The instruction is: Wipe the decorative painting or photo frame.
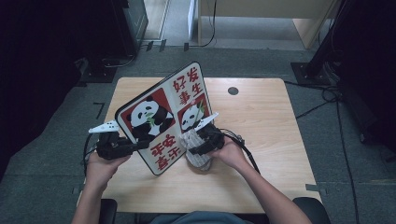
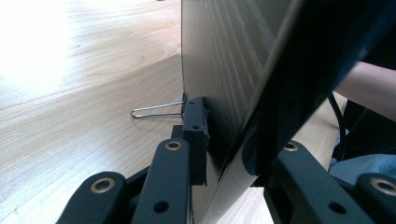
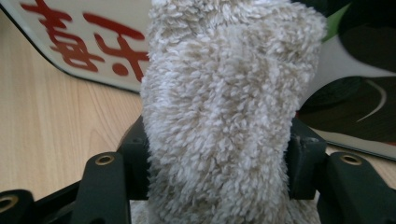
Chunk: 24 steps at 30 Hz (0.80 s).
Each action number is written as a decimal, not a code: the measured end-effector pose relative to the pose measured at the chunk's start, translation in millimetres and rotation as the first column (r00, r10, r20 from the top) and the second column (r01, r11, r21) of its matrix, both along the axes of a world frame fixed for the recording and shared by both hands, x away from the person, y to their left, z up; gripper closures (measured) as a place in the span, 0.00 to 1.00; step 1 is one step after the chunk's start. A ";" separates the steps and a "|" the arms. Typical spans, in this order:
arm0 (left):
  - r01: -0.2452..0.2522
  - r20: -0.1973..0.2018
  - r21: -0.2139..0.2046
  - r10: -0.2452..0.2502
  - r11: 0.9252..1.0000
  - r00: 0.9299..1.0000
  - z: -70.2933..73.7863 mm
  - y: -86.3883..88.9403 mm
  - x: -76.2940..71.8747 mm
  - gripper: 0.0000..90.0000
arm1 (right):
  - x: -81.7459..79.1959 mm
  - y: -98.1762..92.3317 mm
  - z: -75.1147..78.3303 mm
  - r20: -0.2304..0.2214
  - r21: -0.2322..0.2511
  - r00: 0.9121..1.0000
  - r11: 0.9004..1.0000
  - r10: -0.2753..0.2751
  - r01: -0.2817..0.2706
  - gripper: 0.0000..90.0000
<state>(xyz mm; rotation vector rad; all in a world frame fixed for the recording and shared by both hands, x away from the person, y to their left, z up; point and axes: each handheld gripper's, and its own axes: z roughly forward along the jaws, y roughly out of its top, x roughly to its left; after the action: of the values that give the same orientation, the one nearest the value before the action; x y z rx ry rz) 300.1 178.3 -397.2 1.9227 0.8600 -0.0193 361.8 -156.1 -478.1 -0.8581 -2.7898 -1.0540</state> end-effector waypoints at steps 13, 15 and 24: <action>-0.002 0.005 0.002 0.002 1.000 1.000 0.0 -0.1 -0.1 0.85 | -4.6 0.2 -11.2 0.001 -0.001 1.000 1.000 0.009 -0.009 0.49; -0.003 0.007 0.004 0.003 1.000 1.000 0.1 -0.4 -0.3 0.85 | -5.2 -0.8 -8.3 0.009 -0.001 1.000 1.000 0.012 -0.012 0.49; -0.006 0.007 0.005 0.006 1.000 1.000 0.2 -0.5 -0.3 0.86 | -4.1 -4.6 25.3 0.060 0.060 0.998 0.998 -0.001 -0.002 0.49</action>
<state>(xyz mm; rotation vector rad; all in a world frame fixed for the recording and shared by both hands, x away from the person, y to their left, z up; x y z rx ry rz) 299.8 177.7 -397.0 1.9234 0.8618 -0.0067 357.7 -160.7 -452.8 -0.8328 -2.7900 -1.1771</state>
